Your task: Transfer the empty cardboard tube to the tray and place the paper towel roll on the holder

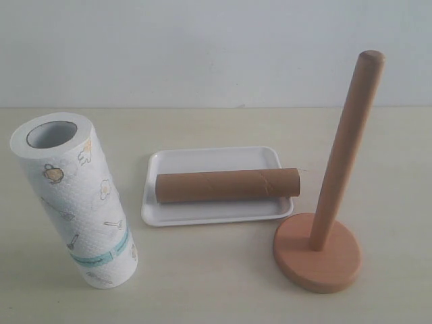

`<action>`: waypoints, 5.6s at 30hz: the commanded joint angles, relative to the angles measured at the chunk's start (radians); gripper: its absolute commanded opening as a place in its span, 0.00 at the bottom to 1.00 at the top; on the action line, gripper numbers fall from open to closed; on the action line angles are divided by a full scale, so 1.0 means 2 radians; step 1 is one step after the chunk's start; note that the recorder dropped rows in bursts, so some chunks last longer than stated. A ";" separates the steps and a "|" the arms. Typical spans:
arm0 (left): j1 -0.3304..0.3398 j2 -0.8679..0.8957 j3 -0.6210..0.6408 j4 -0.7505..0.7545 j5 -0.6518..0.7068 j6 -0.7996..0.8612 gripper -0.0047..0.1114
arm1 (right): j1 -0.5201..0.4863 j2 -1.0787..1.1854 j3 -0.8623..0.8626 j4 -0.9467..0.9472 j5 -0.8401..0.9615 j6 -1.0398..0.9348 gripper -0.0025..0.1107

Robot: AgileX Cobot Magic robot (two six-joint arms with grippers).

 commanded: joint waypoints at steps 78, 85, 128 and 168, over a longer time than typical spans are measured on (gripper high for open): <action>-0.004 0.188 0.002 0.612 -0.437 -0.694 0.99 | 0.001 -0.002 0.002 -0.003 -0.003 0.003 0.02; -0.004 0.188 0.002 0.613 -0.435 -0.672 0.99 | 0.001 -0.002 0.002 -0.003 -0.003 0.003 0.02; -0.004 0.600 -0.037 0.374 -0.618 -0.206 0.99 | 0.001 -0.002 0.002 -0.002 -0.002 0.003 0.02; -0.004 0.805 -0.140 0.415 -0.764 -0.149 0.99 | 0.001 -0.002 0.002 -0.002 -0.003 0.003 0.02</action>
